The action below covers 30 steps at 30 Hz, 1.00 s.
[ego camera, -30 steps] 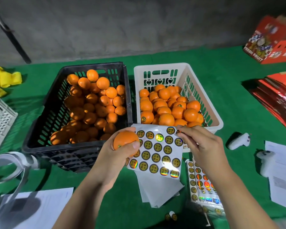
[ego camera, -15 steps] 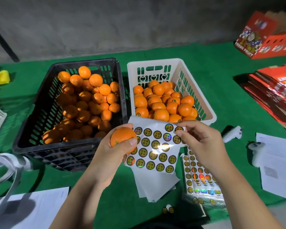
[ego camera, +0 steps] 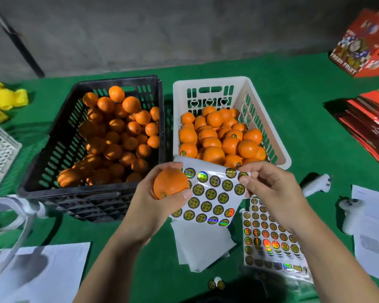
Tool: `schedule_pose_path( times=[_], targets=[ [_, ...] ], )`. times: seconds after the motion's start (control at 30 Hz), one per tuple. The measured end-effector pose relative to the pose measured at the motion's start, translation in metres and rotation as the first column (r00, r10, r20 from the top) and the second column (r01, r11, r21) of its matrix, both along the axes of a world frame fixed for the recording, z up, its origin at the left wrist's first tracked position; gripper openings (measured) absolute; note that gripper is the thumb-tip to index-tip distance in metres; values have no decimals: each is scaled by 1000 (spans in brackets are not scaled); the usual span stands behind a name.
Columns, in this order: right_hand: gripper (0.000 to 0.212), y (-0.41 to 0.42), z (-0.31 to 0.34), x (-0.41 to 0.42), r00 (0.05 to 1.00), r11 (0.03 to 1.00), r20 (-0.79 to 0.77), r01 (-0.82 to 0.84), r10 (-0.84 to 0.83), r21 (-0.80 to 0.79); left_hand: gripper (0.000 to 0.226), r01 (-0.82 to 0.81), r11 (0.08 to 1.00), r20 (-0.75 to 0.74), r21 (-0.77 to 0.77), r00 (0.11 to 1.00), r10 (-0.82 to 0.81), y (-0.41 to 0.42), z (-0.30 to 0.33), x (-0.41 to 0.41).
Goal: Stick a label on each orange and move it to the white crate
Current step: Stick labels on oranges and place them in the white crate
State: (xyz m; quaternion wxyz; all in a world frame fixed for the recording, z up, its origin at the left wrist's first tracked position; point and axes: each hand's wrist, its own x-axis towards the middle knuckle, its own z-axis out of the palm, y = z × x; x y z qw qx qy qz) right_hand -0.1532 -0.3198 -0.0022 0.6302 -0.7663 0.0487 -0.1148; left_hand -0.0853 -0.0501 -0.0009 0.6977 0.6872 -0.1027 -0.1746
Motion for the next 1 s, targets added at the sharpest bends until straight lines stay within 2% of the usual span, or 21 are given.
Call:
schedule_pose_path(
  times=[0.1,0.17,0.23,0.3,0.37,0.43,0.57,0.7,0.77,0.8,0.83,0.9,0.93,1.0],
  targets=[
    [15,-15,-5,3,1000,998,3,13,-13,-64,61,15,999,27,36,1000,-16,-10,0,-5],
    [15,-20,-9,5,994,964,84,89,-71,-250,59,-7,1000,17,21,1000,6,-16,-2,-4],
    [20,-22,-12,7,962,854,265,196,-72,-481,57,-20,1000,-26,-14,999,19,-24,-3,0],
    [24,-24,-17,8,917,767,398,277,-30,-579,59,-31,994,-158,-105,987,14,-31,-2,4],
    [27,-25,-20,9,895,734,445,321,-28,-599,64,-18,973,-291,-232,955,-52,-36,-3,9],
    [29,-24,-22,9,885,721,463,348,-43,-598,61,-39,956,-348,-290,935,-67,-40,-2,14],
    [26,-17,-20,7,863,727,502,378,-52,-574,77,-94,943,-416,-318,908,-50,-40,-1,18],
    [19,-14,-19,1,872,719,488,360,-34,-594,63,-54,952,-446,-303,890,-91,-32,-2,17],
    [15,-8,-17,0,885,757,458,356,-84,-548,62,-45,963,-443,-267,893,-81,-29,-2,15],
    [11,-2,-13,0,886,802,434,374,-161,-466,63,-52,972,-420,-228,906,-50,-29,-2,14],
    [7,3,-9,-1,873,835,408,421,-267,-356,63,-65,983,-370,-172,929,-3,-28,-3,12],
    [4,12,3,-1,819,828,333,537,-467,-162,60,-78,996,-208,-49,976,67,-25,-2,9],
    [8,14,9,-1,807,825,290,558,-514,-89,58,-77,997,-129,-1,989,76,-23,-2,7],
    [14,21,24,-1,853,878,216,478,-475,40,55,-59,997,-18,51,998,60,-20,-4,4]
  ],
)
